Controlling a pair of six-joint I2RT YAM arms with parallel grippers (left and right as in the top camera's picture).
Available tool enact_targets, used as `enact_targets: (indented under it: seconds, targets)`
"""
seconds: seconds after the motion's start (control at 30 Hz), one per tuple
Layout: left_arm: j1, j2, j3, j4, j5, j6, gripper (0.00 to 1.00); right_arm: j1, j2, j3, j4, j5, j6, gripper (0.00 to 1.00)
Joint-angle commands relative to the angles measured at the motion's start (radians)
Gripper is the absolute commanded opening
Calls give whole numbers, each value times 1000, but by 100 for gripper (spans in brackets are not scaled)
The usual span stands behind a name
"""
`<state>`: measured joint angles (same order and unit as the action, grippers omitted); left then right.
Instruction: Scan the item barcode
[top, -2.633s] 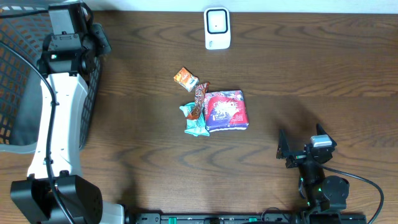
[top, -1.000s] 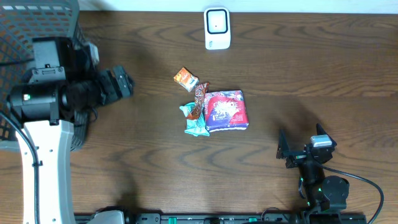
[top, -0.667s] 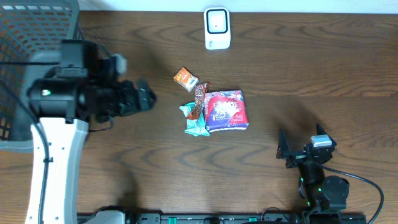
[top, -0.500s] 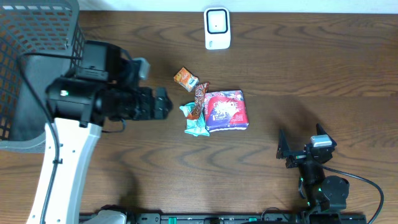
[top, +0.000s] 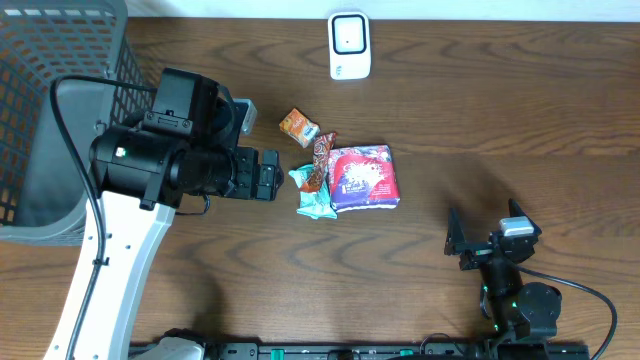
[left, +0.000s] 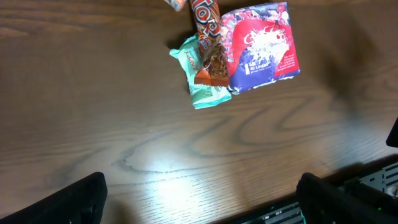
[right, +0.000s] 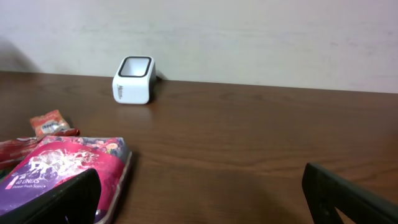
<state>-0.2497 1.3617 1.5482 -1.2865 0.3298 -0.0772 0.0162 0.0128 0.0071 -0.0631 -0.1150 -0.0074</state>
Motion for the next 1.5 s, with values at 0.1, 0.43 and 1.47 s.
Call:
enact_targets:
  seconds: [0.1,0.43,1.47]
  targets:
    - [-2,4,-8,-5,-18,14,98,-2,0,-2,-4,2,14,99]
    - [-2,4,-8,-4,-18,14,98,-2,0,-2,23,-388,360,99]
    - [-2,4,-8,-4,-18,14,98,-2,0,41,364,-596,875,99]
